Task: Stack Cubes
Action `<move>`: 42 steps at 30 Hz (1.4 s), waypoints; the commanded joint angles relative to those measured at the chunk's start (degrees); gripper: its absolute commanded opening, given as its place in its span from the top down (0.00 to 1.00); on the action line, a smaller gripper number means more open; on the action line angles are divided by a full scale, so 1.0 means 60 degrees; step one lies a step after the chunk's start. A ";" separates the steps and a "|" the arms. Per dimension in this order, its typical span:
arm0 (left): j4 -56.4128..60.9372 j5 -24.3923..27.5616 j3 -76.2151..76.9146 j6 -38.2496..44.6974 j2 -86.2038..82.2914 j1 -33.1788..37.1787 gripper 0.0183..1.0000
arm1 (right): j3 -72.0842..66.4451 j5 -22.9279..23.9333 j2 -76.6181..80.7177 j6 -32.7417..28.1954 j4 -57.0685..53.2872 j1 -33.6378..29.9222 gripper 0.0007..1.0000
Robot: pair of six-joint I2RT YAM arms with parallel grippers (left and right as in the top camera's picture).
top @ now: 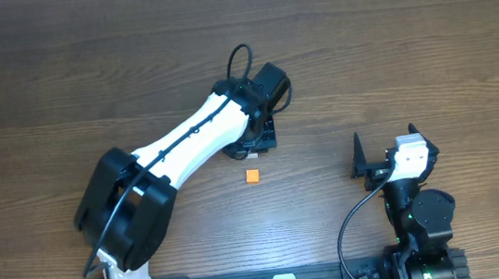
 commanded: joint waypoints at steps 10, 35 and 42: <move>0.0182 0.0098 0.0168 0.0361 0.0215 0.0018 0.79 | -0.0076 -0.0073 -0.0106 0.0029 -0.0004 -0.0069 0.01; 0.0189 0.0208 0.0168 0.0353 0.0481 0.0044 0.78 | -0.0076 -0.0073 -0.0106 0.0029 -0.0004 -0.0069 0.01; 0.0193 0.0244 0.0168 0.0350 0.0481 0.0066 0.78 | -0.0076 -0.0073 -0.0106 0.0029 -0.0004 -0.0069 0.01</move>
